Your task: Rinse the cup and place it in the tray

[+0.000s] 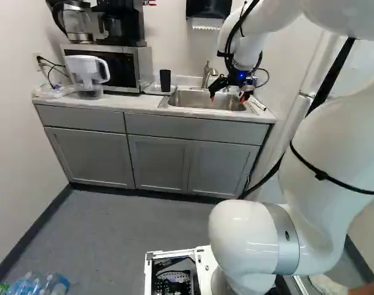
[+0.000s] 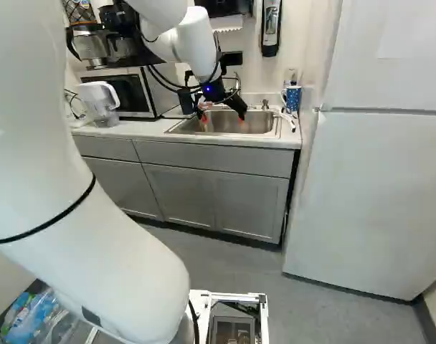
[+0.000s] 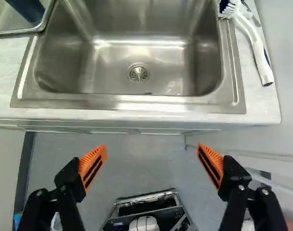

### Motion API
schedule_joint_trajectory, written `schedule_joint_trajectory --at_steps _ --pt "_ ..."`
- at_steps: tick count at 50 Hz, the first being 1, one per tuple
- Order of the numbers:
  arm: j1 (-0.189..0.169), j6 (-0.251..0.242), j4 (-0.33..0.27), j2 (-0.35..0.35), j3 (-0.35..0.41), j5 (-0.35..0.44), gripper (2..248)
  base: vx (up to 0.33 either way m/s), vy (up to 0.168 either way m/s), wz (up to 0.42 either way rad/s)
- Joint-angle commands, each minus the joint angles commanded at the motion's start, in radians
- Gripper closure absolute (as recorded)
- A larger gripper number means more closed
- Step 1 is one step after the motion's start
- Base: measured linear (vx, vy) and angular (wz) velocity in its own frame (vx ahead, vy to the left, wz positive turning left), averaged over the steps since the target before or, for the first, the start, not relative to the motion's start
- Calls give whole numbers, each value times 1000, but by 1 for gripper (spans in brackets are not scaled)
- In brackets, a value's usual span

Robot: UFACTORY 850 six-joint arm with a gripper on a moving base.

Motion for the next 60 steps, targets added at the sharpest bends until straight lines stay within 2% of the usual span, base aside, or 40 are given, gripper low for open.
schedule_joint_trajectory --at_steps 36,60 --pt "0 0 0 0 0 0 3 -88 65 -203" --pt "0 0 0 0 0 0 3 -23 28 -11"
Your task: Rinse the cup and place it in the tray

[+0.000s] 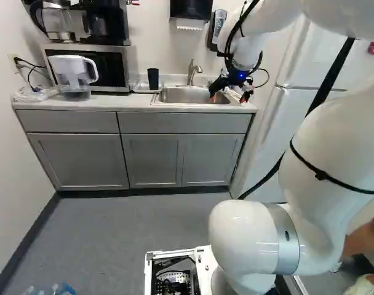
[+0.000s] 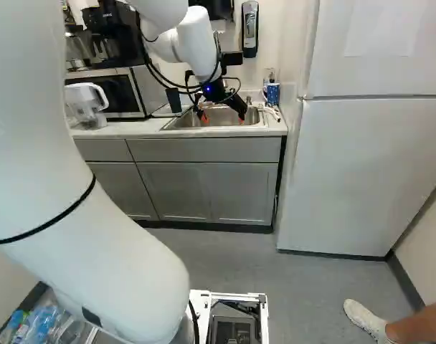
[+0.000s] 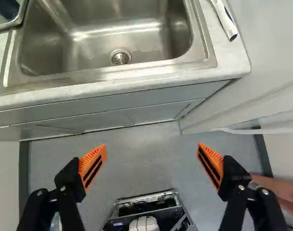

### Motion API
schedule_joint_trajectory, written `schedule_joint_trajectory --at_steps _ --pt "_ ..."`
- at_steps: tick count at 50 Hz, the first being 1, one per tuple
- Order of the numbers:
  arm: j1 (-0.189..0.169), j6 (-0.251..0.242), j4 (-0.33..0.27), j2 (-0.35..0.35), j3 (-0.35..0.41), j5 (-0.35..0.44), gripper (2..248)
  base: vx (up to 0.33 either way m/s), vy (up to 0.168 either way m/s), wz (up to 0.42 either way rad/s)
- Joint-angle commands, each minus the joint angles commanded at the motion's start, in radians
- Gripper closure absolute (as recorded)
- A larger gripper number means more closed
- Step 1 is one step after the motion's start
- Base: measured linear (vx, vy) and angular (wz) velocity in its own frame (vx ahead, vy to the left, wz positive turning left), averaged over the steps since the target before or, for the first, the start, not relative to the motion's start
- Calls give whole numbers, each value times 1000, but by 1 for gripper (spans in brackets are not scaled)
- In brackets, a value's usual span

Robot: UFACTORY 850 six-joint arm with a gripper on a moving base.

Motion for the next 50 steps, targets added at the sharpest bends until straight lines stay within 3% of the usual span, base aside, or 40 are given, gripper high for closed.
schedule_joint_trajectory --at_steps 26,50 --pt "2 0 0 3 12 17 3 0 0 0" --pt "13 2 0 16 67 98 3 0 0 0"
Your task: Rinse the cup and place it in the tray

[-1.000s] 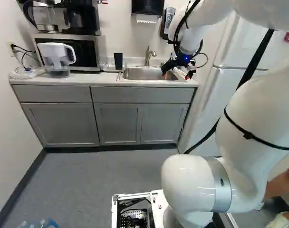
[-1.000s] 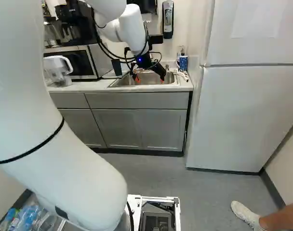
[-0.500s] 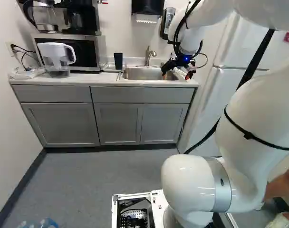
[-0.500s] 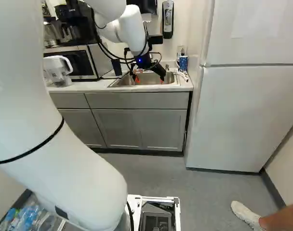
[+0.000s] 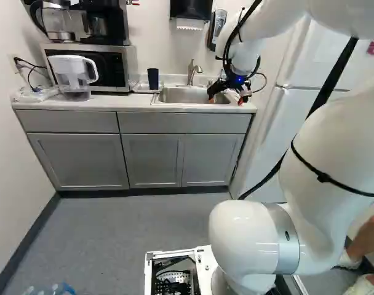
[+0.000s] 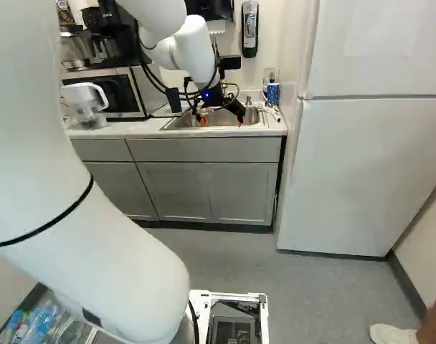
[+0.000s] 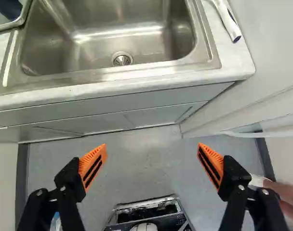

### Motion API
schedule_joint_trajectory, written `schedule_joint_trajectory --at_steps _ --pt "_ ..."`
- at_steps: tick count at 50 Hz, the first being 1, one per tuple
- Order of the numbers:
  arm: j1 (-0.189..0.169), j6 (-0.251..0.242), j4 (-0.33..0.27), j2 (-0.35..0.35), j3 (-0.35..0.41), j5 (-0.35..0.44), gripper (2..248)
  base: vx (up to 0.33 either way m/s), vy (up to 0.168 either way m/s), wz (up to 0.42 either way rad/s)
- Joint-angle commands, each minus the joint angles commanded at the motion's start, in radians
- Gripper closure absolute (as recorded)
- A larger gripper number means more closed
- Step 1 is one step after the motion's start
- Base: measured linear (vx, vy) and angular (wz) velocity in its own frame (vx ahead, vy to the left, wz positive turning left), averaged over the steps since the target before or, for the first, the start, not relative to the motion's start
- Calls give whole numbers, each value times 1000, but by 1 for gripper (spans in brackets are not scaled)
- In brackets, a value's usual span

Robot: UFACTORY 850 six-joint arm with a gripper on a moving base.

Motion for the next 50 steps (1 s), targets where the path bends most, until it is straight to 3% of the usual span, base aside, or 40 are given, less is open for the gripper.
schedule_joint_trajectory --at_steps 25,50 --pt "21 3 -1 25 104 152 3 0 0 0" --pt "51 8 -1 60 255 373 3 0 0 0"
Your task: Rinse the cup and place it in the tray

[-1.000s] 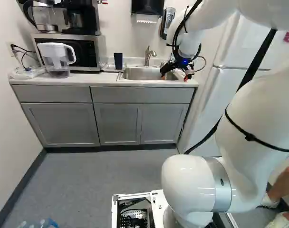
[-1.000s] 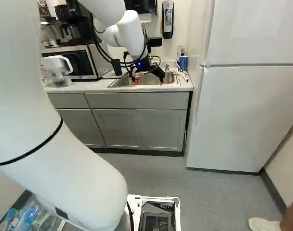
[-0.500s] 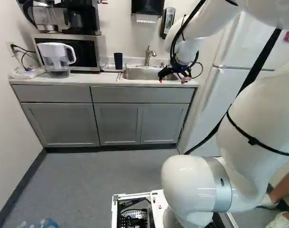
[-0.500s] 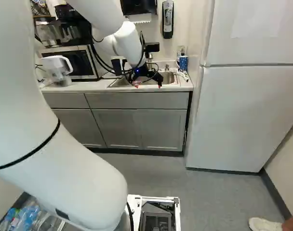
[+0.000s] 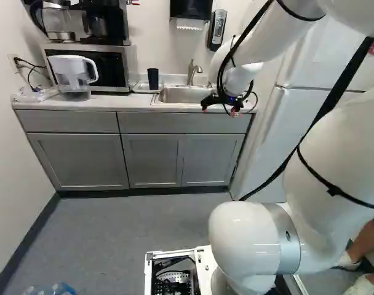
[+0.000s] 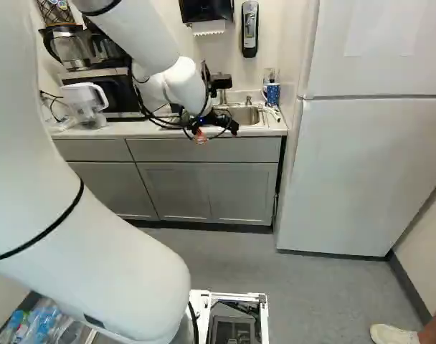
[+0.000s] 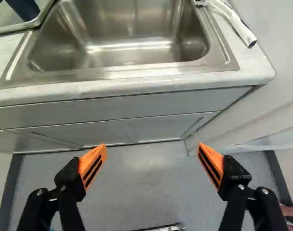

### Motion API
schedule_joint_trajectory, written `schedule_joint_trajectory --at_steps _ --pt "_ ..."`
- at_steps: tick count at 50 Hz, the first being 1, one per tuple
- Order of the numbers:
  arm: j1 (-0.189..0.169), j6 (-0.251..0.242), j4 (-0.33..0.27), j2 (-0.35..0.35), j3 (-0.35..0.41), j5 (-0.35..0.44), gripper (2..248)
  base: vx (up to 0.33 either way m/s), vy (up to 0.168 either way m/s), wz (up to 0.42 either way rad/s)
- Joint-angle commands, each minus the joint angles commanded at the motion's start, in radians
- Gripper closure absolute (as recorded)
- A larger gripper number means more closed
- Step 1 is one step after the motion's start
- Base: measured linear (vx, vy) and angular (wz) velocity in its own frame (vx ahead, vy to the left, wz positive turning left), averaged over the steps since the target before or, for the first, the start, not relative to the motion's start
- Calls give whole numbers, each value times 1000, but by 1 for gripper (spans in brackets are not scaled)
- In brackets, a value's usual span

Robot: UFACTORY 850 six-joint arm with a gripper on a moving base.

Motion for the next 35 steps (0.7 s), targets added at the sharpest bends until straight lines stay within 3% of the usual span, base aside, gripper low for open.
schedule_joint_trajectory --at_steps 35 --pt "57 9 -2 66 281 411 3 0 0 0"
